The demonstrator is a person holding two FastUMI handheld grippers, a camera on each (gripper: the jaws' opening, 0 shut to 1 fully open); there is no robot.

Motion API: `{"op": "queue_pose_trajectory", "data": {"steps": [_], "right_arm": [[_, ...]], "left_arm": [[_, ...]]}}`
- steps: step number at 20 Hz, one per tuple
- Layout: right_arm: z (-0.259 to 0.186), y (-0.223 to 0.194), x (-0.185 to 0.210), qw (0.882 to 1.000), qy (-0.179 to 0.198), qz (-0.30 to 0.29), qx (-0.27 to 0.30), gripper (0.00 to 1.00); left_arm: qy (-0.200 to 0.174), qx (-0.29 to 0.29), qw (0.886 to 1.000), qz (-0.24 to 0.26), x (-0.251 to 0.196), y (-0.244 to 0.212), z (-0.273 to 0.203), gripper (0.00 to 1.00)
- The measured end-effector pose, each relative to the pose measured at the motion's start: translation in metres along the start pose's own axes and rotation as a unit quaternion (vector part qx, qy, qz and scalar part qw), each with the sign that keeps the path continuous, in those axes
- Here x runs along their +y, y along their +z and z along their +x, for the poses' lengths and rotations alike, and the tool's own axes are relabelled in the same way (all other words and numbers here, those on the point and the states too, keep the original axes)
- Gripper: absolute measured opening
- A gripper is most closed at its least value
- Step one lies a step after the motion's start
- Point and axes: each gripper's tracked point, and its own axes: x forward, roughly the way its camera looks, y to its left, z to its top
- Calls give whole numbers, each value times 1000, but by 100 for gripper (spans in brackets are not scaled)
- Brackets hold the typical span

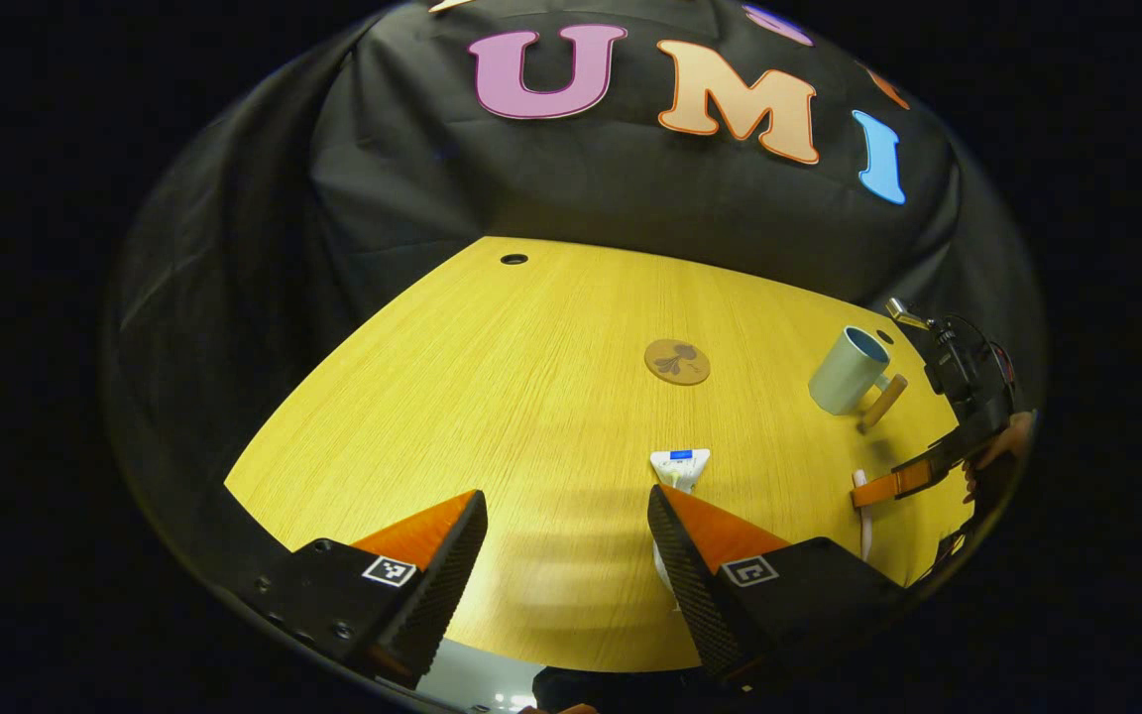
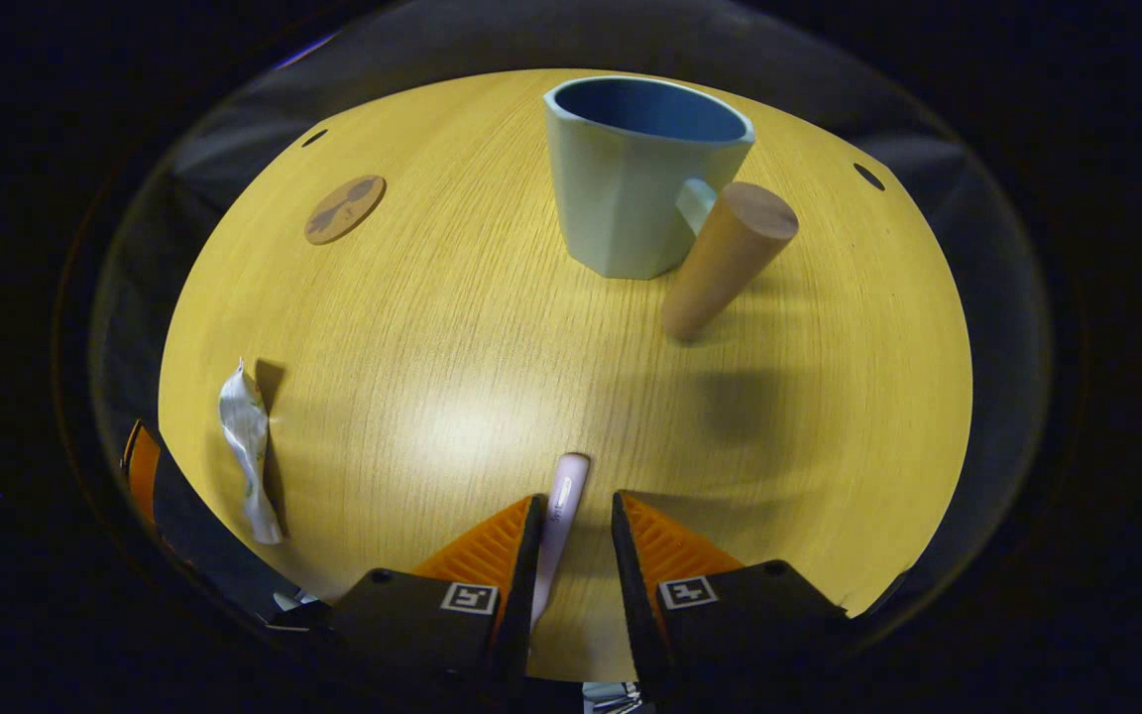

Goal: Put the toothbrush and toothpaste on the desktop into the cup, then pick up the cup and place it on the coaster on the desktop.

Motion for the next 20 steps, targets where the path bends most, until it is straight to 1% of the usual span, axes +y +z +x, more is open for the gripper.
{"op": "queue_pose_trajectory", "data": {"steps": [1,3,4,5,6,7,8,9,10,11,12,13,14,15,17,18,20], "right_arm": [[-1,1,-2,1000,-6,-5,1,38],[4,0,-6,1000,-9,-10,7,36],[0,0,-4,1000,-7,-11,10,21],[0,0,-4,1000,-5,-16,12,16],[0,0,-4,1000,-5,-19,13,16],[0,0,-4,1000,-3,-22,12,11],[-1,0,-5,1000,-2,-25,11,13],[-1,-2,-4,999,-2,-29,12,9],[4,-1,-5,1000,-3,-27,10,9],[-1,-3,-4,1000,-2,-29,8,6],[-2,-3,-3,1000,1,-30,4,6],[-1,-3,-2,1000,5,-29,-1,6],[-4,-4,2,999,15,-30,-5,4],[-9,-3,7,999,27,-26,-18,4],[-15,-1,9,998,35,-21,-37,4],[-20,-1,9,998,37,-19,-43,4],[-28,-5,7,998,41,-8,-46,4]], "left_arm": [[0,1,1000,-1,-1,-1,1,95],[1,6,1000,-2,-2,-3,4,95],[2,9,1000,-1,-2,-5,4,95],[3,13,1000,0,-3,-7,6,95],[1,16,1000,1,-5,-9,6,95],[-2,18,1000,0,-7,-10,7,95],[-5,22,1000,-3,-11,-11,8,95],[-8,28,1000,-6,-14,-13,10,95],[-11,37,999,-8,-17,-16,11,95],[-14,42,999,-9,-19,-16,12,95],[-19,50,999,-9,-23,-18,15,95],[-23,61,998,-7,-28,-20,17,95],[-23,76,997,-4,-30,-23,20,95],[-23,96,995,1,-34,-27,24,95],[-36,116,993,-5,-45,-28,29,95],[-48,124,991,-13,-56,-27,33,95],[-58,138,989,-11,-67,-24,41,95]]}}
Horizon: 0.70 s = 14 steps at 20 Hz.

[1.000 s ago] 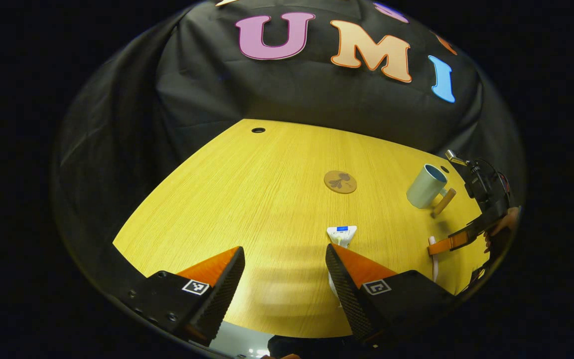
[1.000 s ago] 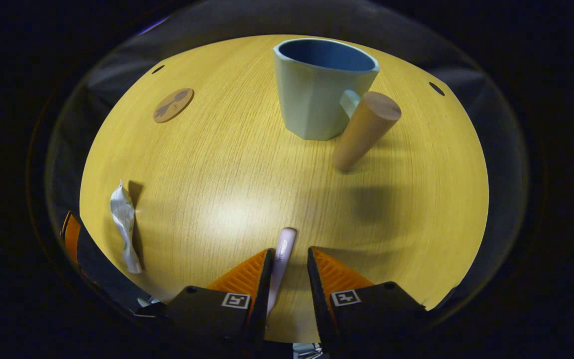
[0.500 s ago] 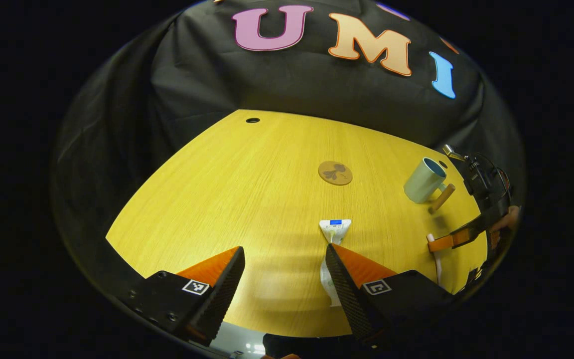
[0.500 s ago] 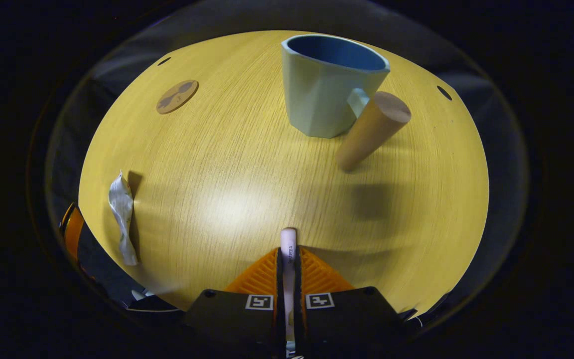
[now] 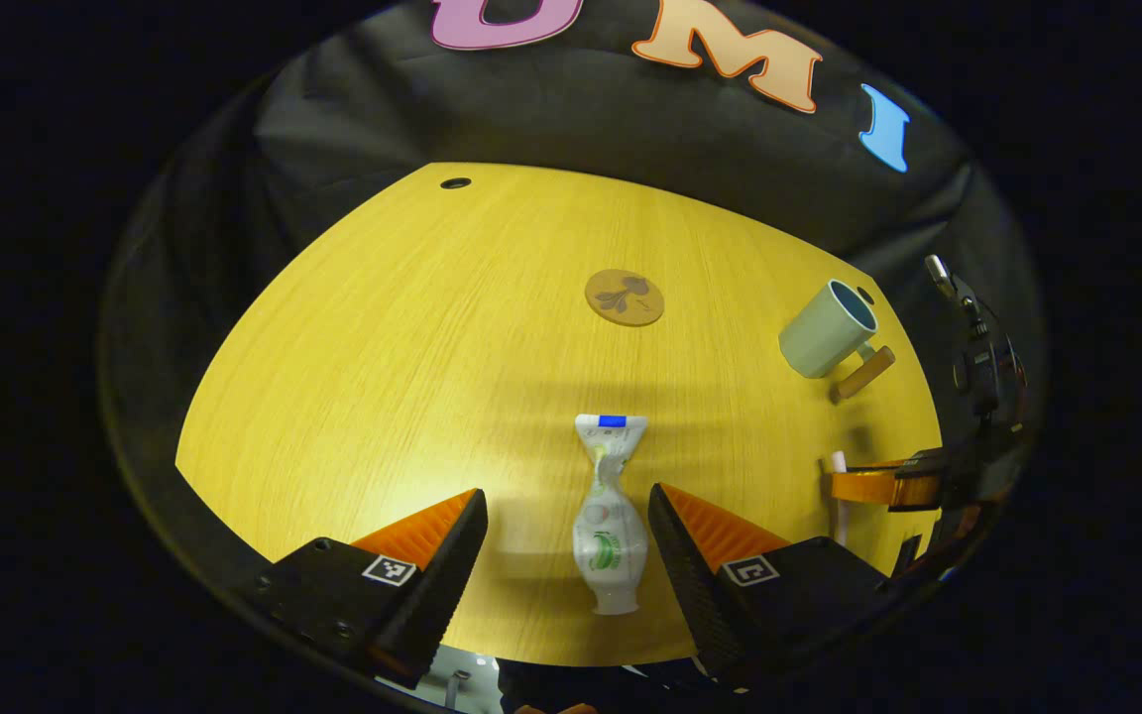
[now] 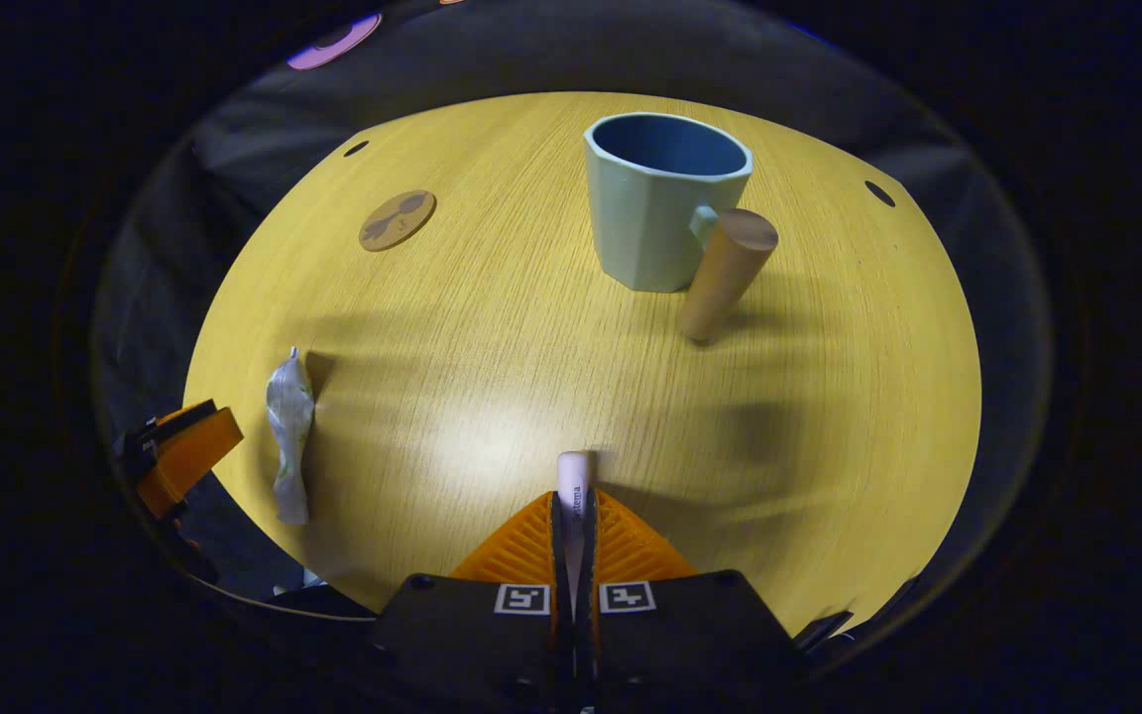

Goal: Put the toothbrush and toothpaste on the desktop into the cup, then pick up the cup and place it on the coaster on the desktop.

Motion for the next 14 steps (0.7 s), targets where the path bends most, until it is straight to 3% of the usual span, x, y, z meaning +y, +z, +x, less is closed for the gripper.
{"op": "queue_pose_trajectory", "data": {"steps": [8,14], "right_arm": [[-34,-2,-34,997,-6,68,-39,4],[-42,-3,-57,995,-25,84,-56,4]], "left_arm": [[-8,99,995,13,-20,-8,41,92],[27,162,986,8,-16,-19,57,74]]}}
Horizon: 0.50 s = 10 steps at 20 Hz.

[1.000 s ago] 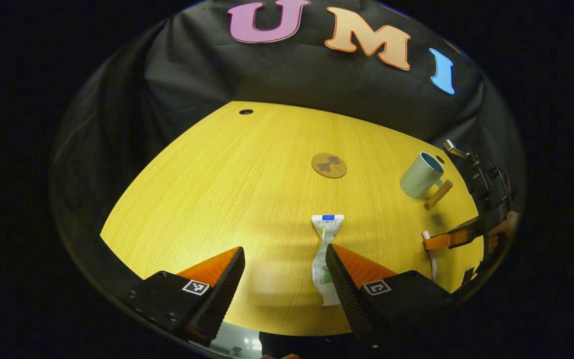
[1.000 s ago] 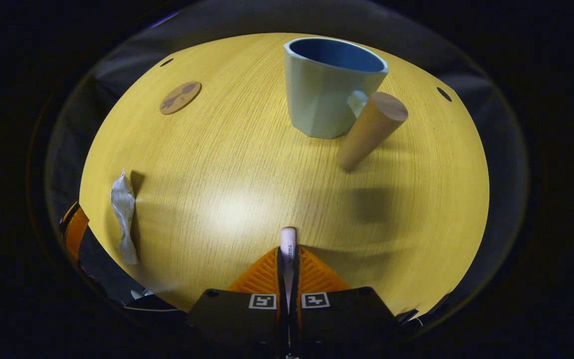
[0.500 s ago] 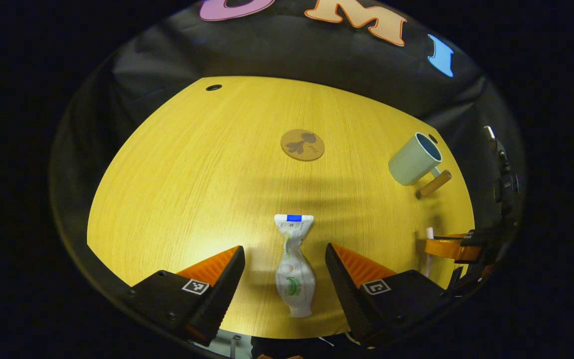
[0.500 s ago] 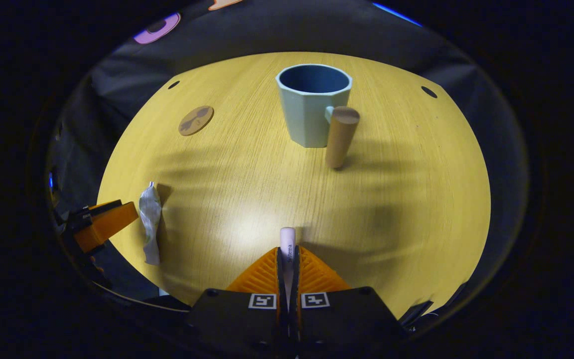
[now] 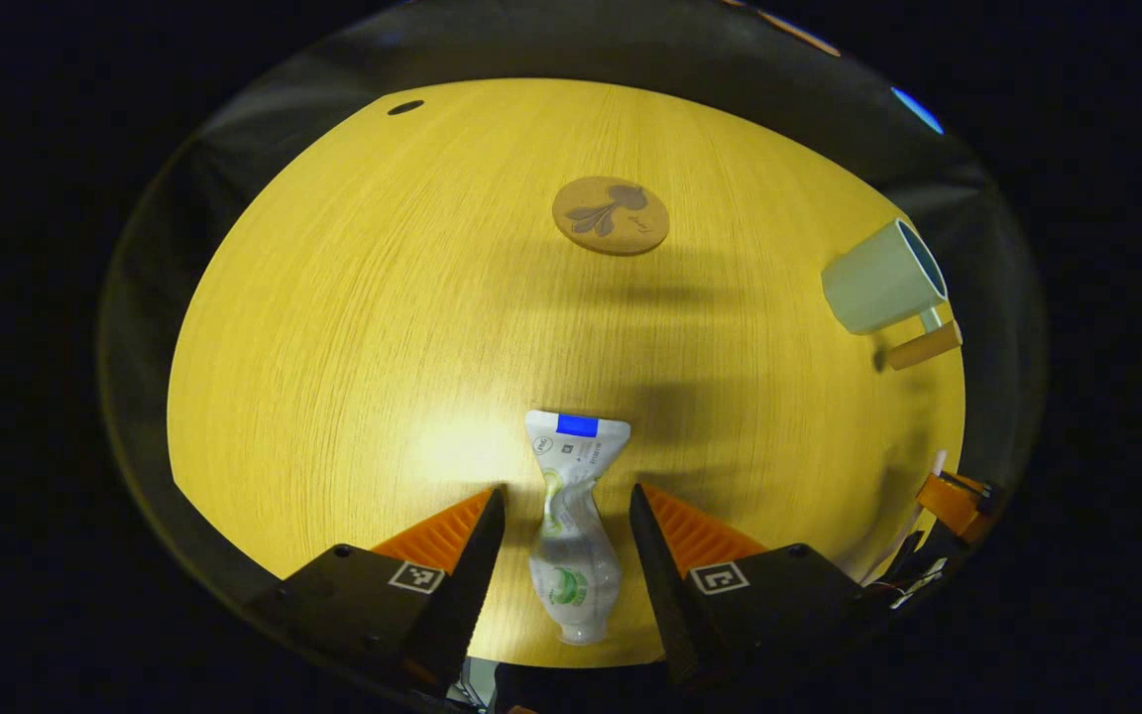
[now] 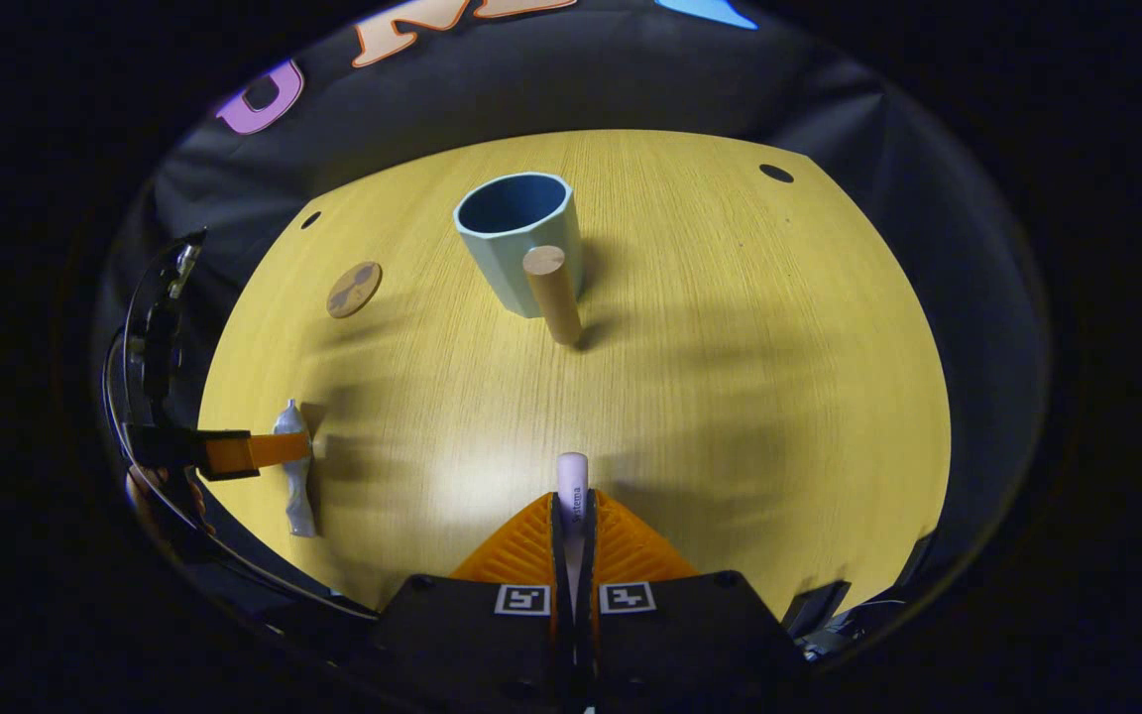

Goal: Put the toothbrush and toothpaste on the desktop into the cup, then pick up the cup and place it on the coaster on the desktop.

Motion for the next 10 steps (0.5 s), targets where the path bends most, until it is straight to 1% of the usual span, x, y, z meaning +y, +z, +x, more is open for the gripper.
{"op": "queue_pose_trajectory", "data": {"steps": [1,2,3,4,6,7,8,10], "right_arm": [[0,0,-2,1000,-2,-1,-1,4],[0,0,-4,1000,-2,-2,-1,4],[1,-3,-3,1000,-3,-4,-1,4],[0,1,-4,1000,-2,-6,-3,4],[-1,4,-4,1000,3,-9,-8,4],[-2,6,-4,1000,4,-10,-11,4],[-1,7,-4,1000,6,-9,-12,4],[-2,10,-3,1000,11,-4,-14,4]], "left_arm": [[2,4,1000,0,-1,1,2,71],[4,9,1000,0,-1,1,3,66],[7,14,1000,1,0,1,5,66],[10,16,1000,3,0,2,5,59],[15,25,1000,4,0,0,9,48],[21,26,999,3,4,1,10,39],[22,22,1000,3,-1,3,10,32],[27,24,999,-1,-3,3,14,27]]}}
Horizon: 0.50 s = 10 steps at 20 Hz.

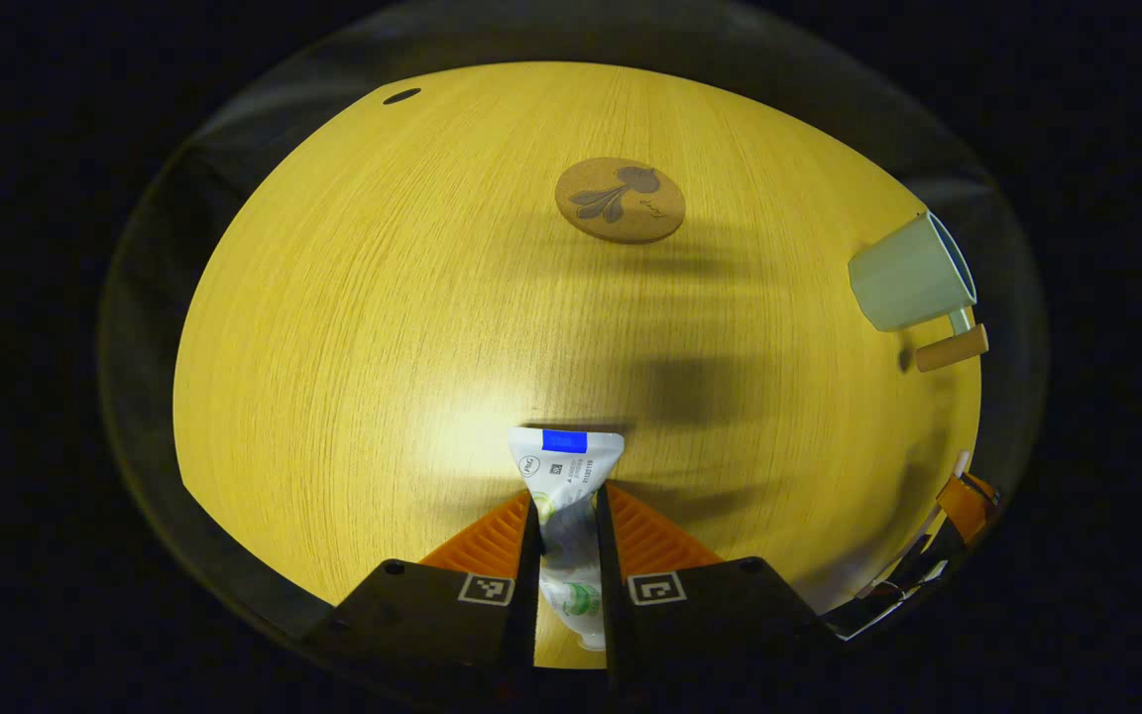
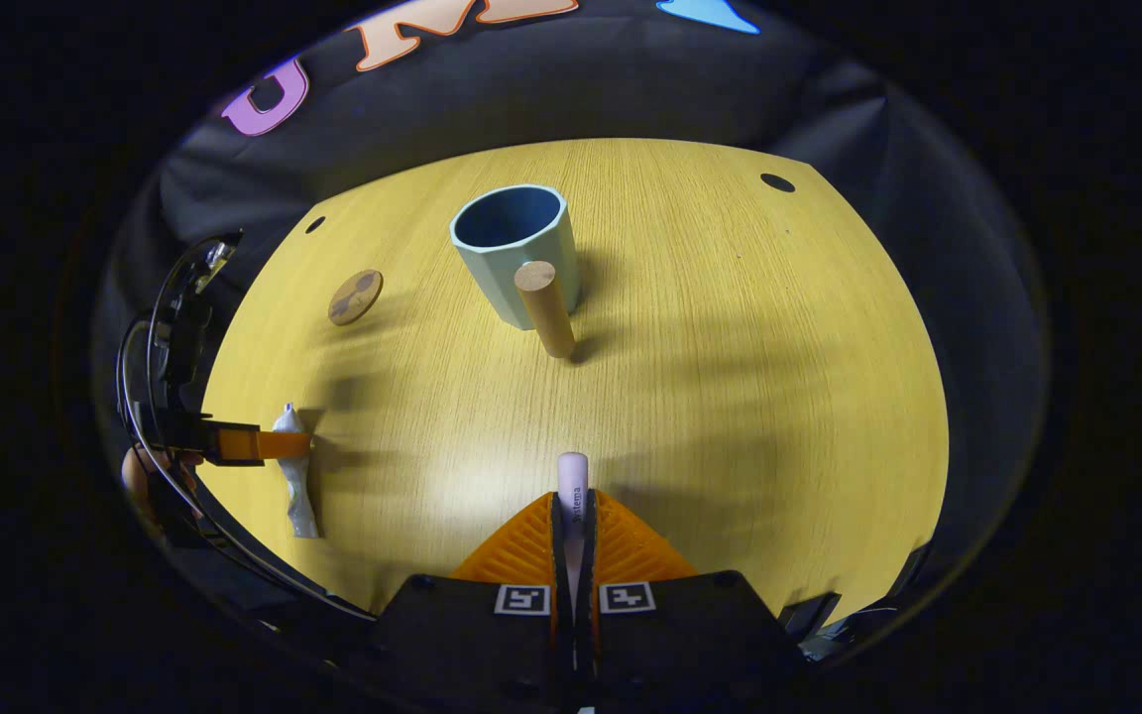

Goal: Put the toothbrush and toothpaste on the desktop into the cup, then pick up the cup and place it on the coaster on the desktop.

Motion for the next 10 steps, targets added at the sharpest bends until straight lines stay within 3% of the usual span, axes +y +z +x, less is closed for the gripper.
{"op": "queue_pose_trajectory", "data": {"steps": [3,7,10], "right_arm": [[0,4,0,1000,3,4,-7,4],[-3,11,5,1000,13,-1,-27,4],[-11,22,13,998,29,1,-56,1]], "left_arm": [[-1,0,1000,-4,-6,1,1,17],[-31,-21,999,-8,-5,3,-1,4],[-46,-62,997,-27,-8,14,-7,2]]}}
